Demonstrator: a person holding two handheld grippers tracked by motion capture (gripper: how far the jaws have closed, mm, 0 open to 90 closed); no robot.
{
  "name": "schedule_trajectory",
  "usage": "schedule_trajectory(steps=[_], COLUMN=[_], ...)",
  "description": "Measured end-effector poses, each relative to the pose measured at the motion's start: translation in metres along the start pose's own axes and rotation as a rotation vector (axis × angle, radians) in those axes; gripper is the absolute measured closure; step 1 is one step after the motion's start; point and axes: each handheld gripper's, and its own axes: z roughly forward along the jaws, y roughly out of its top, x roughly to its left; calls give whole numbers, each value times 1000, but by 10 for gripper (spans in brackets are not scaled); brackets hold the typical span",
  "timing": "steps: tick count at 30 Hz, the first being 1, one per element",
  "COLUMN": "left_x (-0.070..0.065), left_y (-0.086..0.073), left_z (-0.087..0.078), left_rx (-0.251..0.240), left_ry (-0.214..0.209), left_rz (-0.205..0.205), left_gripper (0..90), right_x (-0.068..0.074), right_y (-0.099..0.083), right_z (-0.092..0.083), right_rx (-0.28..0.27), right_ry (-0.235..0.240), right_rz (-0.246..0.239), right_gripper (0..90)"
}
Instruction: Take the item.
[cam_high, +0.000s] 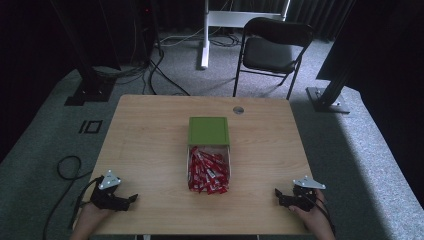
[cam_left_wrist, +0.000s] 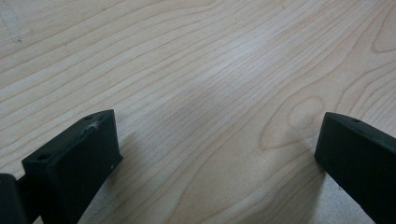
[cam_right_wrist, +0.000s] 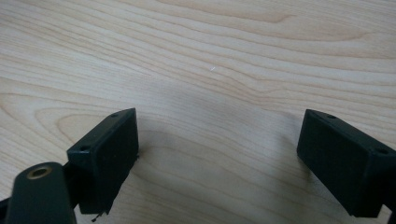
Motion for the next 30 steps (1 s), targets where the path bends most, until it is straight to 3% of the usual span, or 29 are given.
schedule_trajectory(steps=[18, 27, 30], left_x=[0, 0, 0], left_y=[0, 0, 0], left_z=[0, 0, 0], left_rx=[0, 0, 0], left_ry=[1, 0, 0], left_rz=[0, 0, 0], left_gripper=[7, 7, 7], right_x=[0, 1, 2], right_y=[0, -1, 1], right_z=[0, -3, -3], right_rx=[0, 2, -10], right_ry=[-11, 17, 36], right_rz=[8, -16, 9], right_gripper=[123, 137, 137])
